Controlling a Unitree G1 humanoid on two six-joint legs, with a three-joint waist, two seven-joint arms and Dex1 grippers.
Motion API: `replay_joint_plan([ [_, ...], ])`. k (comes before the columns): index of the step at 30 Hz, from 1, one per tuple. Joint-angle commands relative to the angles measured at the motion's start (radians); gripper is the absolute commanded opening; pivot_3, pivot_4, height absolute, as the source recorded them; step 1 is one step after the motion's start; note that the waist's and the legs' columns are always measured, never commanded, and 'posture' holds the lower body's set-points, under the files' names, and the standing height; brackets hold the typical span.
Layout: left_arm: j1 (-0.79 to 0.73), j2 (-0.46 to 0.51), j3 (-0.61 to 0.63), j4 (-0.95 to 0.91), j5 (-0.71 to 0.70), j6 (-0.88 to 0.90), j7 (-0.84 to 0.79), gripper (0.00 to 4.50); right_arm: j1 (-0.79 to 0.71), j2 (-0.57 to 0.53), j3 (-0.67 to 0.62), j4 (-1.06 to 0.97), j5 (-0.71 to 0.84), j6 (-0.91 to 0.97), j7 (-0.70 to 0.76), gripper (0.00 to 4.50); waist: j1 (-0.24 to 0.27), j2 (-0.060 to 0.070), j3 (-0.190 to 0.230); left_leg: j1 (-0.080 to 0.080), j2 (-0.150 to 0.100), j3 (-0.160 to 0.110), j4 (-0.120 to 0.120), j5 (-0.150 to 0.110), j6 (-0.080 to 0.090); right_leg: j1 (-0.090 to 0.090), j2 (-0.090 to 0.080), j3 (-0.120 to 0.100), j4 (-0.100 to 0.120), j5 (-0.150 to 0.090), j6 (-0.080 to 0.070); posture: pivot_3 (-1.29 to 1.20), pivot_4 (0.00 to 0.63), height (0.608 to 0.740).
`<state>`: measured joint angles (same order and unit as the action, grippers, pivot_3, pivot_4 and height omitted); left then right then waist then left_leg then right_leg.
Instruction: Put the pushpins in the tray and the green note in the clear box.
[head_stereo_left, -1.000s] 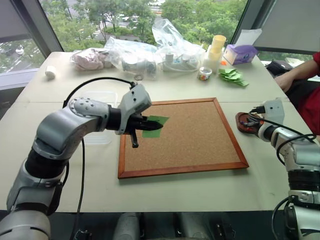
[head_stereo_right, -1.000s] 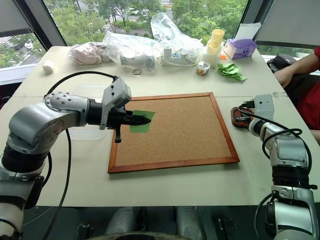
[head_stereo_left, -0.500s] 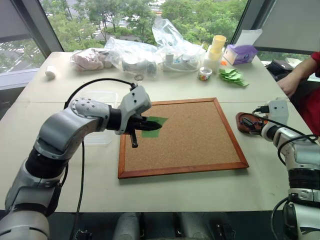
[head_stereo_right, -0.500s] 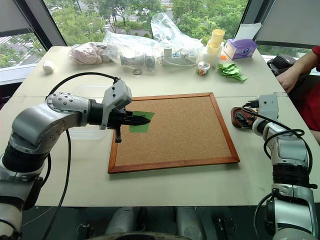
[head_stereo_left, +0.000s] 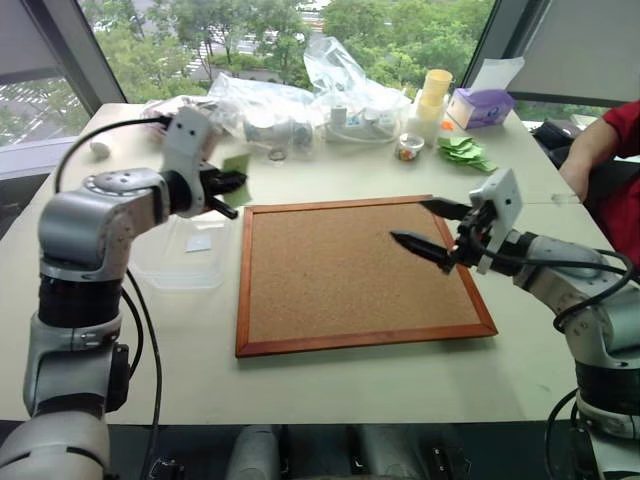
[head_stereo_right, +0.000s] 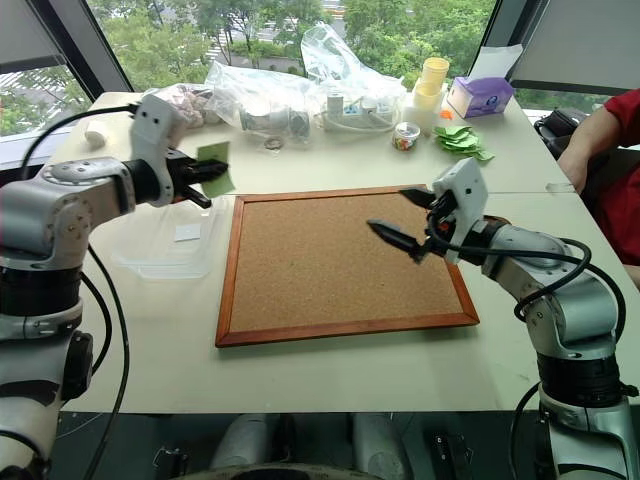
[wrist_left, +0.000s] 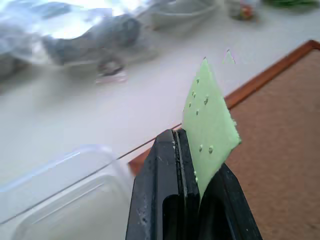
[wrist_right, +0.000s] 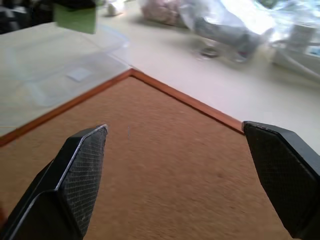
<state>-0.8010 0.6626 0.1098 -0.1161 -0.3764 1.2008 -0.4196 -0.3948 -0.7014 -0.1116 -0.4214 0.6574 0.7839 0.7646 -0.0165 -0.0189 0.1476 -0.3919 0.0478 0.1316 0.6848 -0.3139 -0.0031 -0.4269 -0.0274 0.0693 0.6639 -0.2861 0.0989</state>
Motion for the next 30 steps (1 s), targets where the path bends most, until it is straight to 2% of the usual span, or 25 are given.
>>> replay_joint_plan([
  [1,0.046,0.004,0.06,-0.043,0.043,0.1,0.093,0.0,-0.06,-0.035,0.052,-0.071,0.041,0.023,0.065,4.45,0.0,-0.001,0.0,0.0,0.0,0.0,0.0,0.0,0.0,0.0,0.0,0.0,0.0,0.0,0.0,0.0,0.15,0.738],
  [7,0.116,-0.061,0.102,-0.075,0.074,0.203,0.188,0.0,-0.079,-0.067,0.13,-0.096,0.023,0.024,0.122,4.45,0.006,-0.007,0.001,-0.001,0.0,-0.001,0.001,0.0,0.0,0.0,-0.001,-0.001,0.0,0.0,0.0,0.0,0.15,0.738],
  [11,0.112,-0.089,0.11,-0.076,0.094,0.201,0.226,1.45,-0.064,-0.083,0.151,-0.085,-0.01,0.005,0.128,4.5,0.004,-0.008,0.001,-0.001,0.0,-0.001,0.001,0.0,0.0,0.0,-0.001,-0.002,0.0,0.0,0.0,0.0,0.15,0.738],
  [16,0.105,-0.079,0.107,-0.072,0.118,0.176,0.246,3.97,-0.05,-0.081,0.14,-0.084,-0.014,0.007,0.121,4.5,0.001,-0.008,0.001,0.0,0.0,0.0,0.001,0.0,0.0,0.0,-0.001,-0.002,0.0,0.0,0.0,0.0,0.15,0.738],
  [17,0.105,-0.075,0.105,-0.069,0.119,0.169,0.244,4.33,-0.047,-0.082,0.136,-0.083,-0.015,0.007,0.119,4.5,0.001,-0.008,0.001,0.0,0.0,0.0,0.001,0.0,0.0,0.0,-0.001,-0.002,0.0,0.0,0.0,0.0,0.15,0.738],
  [18,0.104,-0.073,0.107,-0.065,0.12,0.163,0.242,4.46,-0.044,-0.083,0.133,-0.082,-0.016,0.007,0.118,4.5,0.002,-0.008,0.001,0.0,0.0,0.0,0.001,0.0,0.0,0.0,-0.001,-0.002,0.0,0.0,0.0,0.0,0.15,0.738],
  [23,0.116,-0.035,0.096,-0.061,0.13,0.12,0.226,4.46,-0.019,-0.093,0.098,-0.067,-0.016,0.014,0.1,4.5,0.003,-0.009,0.002,0.0,0.0,0.0,0.001,0.0,0.0,0.0,-0.002,-0.002,0.0,0.0,0.0,0.0,0.15,0.738],
  [25,0.13,0.022,0.072,-0.108,0.094,-0.016,0.104,4.46,0.003,-0.086,0.0,-0.035,0.026,0.05,0.058,4.5,0.003,-0.009,0.002,0.0,0.0,0.0,0.0,0.0,0.0,0.0,-0.002,-0.002,0.0,0.0,0.0,0.0,0.15,0.738],
  [27,0.139,0.024,0.098,-0.189,-0.031,-0.058,-0.049,4.46,0.042,-0.087,-0.09,-0.01,0.056,0.082,0.022,4.5,0.007,-0.009,0.002,-0.001,0.0,0.0,0.0,0.0,0.0,0.0,-0.002,-0.002,0.0,0.0,0.0,0.0,0.15,0.738],
  [30,0.195,0.046,0.103,-0.297,-0.155,-0.079,-0.203,4.46,0.109,-0.094,-0.155,-0.008,0.064,0.107,-0.006,4.5,0.011,-0.01,0.002,-0.001,-0.001,0.0,0.0,0.0,0.0,0.001,-0.004,-0.003,-0.001,0.0,0.0,0.0,0.15,0.738],
])
